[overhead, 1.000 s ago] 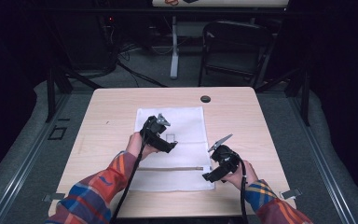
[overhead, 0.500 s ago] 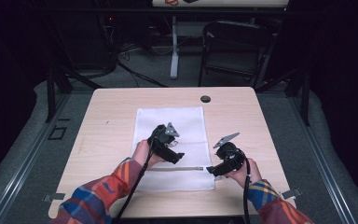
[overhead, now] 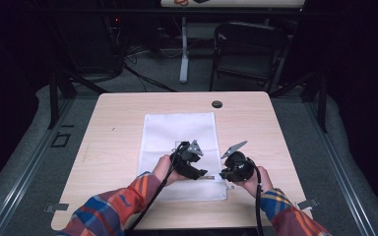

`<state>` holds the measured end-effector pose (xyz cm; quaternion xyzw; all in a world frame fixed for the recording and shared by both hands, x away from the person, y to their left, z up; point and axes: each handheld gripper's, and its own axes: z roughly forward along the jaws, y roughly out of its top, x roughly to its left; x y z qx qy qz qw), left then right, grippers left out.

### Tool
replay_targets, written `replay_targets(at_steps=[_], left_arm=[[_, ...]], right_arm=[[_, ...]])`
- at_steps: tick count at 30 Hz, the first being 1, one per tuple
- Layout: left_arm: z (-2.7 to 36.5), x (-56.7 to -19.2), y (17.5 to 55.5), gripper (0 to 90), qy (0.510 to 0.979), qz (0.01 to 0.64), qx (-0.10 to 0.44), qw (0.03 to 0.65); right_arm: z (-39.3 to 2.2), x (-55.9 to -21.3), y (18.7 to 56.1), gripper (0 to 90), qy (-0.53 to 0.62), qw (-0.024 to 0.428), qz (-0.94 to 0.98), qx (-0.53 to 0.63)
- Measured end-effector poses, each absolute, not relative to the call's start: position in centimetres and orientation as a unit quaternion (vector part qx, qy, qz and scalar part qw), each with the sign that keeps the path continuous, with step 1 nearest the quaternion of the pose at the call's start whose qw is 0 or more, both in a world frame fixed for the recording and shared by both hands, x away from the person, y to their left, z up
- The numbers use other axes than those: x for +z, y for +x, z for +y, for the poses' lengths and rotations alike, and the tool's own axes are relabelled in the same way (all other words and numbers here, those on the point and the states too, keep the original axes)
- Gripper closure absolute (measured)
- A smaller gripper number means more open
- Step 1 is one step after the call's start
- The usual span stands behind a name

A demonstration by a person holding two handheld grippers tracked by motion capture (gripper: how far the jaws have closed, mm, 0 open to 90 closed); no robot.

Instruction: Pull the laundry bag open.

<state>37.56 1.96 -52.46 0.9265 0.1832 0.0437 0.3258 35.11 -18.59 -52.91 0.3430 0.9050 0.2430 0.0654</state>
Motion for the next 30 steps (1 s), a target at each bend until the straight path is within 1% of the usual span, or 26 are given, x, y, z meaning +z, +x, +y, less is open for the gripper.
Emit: replay_targets(at_steps=[4,7,11,16,25,28,30], left_arm=[[1.5,-53.0,37.5,56.5,0.929,0.179,0.038,0.323],[1.0,-53.5,37.4,60.5,0.931,0.175,0.031,0.318],[0.5,-54.0,37.3,69.6,0.934,0.164,0.026,0.317],[-0.2,-54.7,37.4,71.3,0.937,0.160,0.021,0.308],[-0.9,-55.7,37.3,70.9,0.947,0.147,0.020,0.286],[-1.1,-55.8,37.2,72.6,0.949,0.142,0.030,0.279],[-1.2,-55.9,37.1,74.6,0.949,0.141,0.029,0.282]], right_arm=[[-18.1,-53.3,35.2,89.9,0.337,0.062,0.907,0.244],[-17.9,-53.4,35.3,90.0,0.334,0.065,0.909,0.241],[-17.4,-53.9,35.4,90.0,0.329,0.063,0.911,0.240],[-17.5,-54.1,35.7,90.0,0.331,0.061,0.912,0.234],[-17.6,-54.8,36.1,90.0,0.335,0.052,0.912,0.233],[-17.3,-55.3,35.9,90.0,0.337,0.048,0.909,0.241],[-17.2,-55.4,35.9,90.0,0.323,0.053,0.917,0.227]])
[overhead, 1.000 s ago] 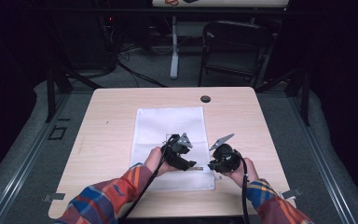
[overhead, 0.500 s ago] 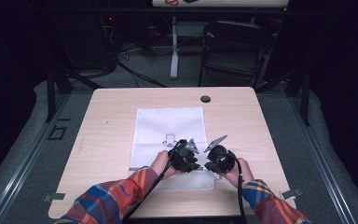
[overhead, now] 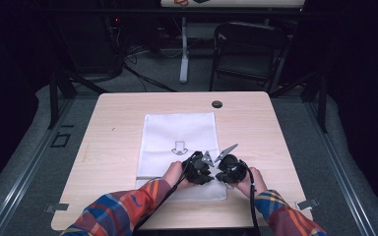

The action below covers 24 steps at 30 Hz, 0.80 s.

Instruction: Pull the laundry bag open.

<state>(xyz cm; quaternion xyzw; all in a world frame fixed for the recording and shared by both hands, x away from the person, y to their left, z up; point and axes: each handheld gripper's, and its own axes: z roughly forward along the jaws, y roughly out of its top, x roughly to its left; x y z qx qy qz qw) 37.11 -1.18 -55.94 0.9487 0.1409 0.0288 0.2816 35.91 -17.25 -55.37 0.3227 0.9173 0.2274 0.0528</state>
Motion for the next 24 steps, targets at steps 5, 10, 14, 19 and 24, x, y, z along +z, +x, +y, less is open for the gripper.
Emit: replay_targets(at_steps=[5,10,14,19,24], left_arm=[[-1.24,-55.94,36.99,81.0,0.950,0.137,0.026,0.280],[-1.00,-56.09,37.26,81.2,0.944,0.148,0.013,0.293],[-0.95,-56.06,37.31,81.5,0.946,0.146,0.012,0.291],[-0.80,-55.94,37.39,81.7,0.947,0.143,0.009,0.287],[-0.57,-55.89,37.52,81.7,0.947,0.146,0.005,0.287]], right_arm=[[-17.47,-55.54,35.92,90.0,0.338,0.050,0.911,0.232],[-17.59,-55.79,35.74,90.0,0.356,0.046,0.899,0.253],[-17.85,-55.75,35.88,90.0,0.351,0.043,0.902,0.247],[-17.81,-55.78,35.82,90.0,0.355,0.044,0.900,0.248],[-17.87,-55.79,35.78,90.0,0.363,0.044,0.897,0.249]])
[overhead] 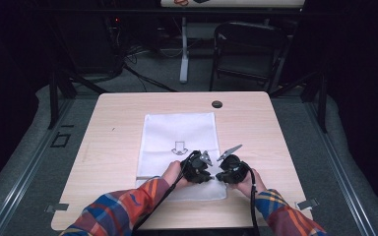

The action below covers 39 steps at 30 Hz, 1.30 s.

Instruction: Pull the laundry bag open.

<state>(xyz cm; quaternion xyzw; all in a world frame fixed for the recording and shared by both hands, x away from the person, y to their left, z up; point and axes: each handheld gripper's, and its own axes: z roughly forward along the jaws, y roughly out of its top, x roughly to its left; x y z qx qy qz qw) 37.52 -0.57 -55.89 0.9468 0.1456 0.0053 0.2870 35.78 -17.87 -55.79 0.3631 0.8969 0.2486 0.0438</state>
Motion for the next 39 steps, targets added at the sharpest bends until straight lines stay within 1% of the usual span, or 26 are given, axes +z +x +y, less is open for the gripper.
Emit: replay_targets(at_steps=[7,12,16,19,20,23,33,36,37,39], left_arm=[[-0.4,-55.8,37.5,81.8,0.949,0.145,0.013,0.280],[0.8,-55.6,37.8,81.6,0.948,0.156,0.002,0.277],[0.7,-55.8,37.7,81.3,0.950,0.148,0.004,0.276],[0.8,-55.9,37.8,81.2,0.950,0.146,-0.001,0.276],[0.8,-55.9,37.9,81.1,0.950,0.145,0.000,0.277],[0.8,-55.9,37.9,80.9,0.948,0.148,-0.002,0.280],[0.9,-56.0,37.8,80.4,0.946,0.155,-0.003,0.283],[0.8,-56.0,37.7,80.8,0.947,0.154,0.004,0.280],[0.5,-56.2,37.3,81.0,0.938,0.177,0.005,0.297],[0.5,-56.1,37.3,81.3,0.941,0.172,0.006,0.291]], right_arm=[[-17.9,-55.8,35.7,90.0,0.368,0.044,0.896,0.246],[-18.1,-55.7,35.6,90.0,0.375,0.044,0.894,0.242],[-17.7,-55.6,35.6,90.0,0.359,0.057,0.902,0.231],[-17.6,-55.5,35.7,90.0,0.353,0.062,0.900,0.249],[-17.5,-55.3,35.7,90.0,0.352,0.075,0.898,0.252],[-17.0,-55.1,35.7,90.0,0.347,0.086,0.896,0.263],[-16.2,-56.0,35.6,90.0,0.331,0.077,0.902,0.265],[-16.1,-56.1,35.5,90.0,0.315,0.087,0.907,0.266],[-16.0,-56.0,35.4,90.0,0.302,0.099,0.915,0.248],[-15.8,-56.0,35.3,90.0,0.297,0.106,0.916,0.248]])
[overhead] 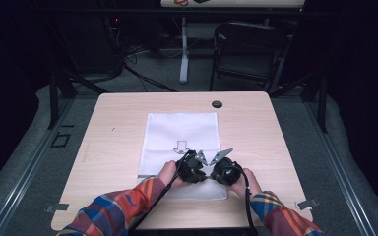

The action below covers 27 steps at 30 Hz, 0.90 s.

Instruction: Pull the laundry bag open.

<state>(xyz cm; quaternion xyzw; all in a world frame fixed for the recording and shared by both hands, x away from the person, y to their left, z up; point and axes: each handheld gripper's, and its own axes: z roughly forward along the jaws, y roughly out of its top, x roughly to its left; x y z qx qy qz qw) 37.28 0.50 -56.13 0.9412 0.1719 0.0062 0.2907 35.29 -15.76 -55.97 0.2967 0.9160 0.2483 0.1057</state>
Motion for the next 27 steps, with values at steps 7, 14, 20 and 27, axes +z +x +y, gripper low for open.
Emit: replay_targets(at_steps=[7,14,20,27], left_arm=[[0.4,-56.2,37.0,81.5,0.935,0.188,0.007,0.300],[1.2,-55.8,37.6,81.6,0.946,0.162,0.007,0.279],[1.8,-55.7,37.7,81.5,0.947,0.164,0.005,0.277],[2.4,-55.6,37.7,81.5,0.946,0.168,0.000,0.277]], right_arm=[[-15.9,-56.2,35.2,90.0,0.301,0.105,0.910,0.265],[-16.4,-56.1,35.4,90.0,0.306,0.095,0.911,0.260],[-16.6,-56.1,35.5,90.0,0.310,0.094,0.909,0.261],[-16.7,-56.1,35.5,90.0,0.310,0.092,0.909,0.261]])
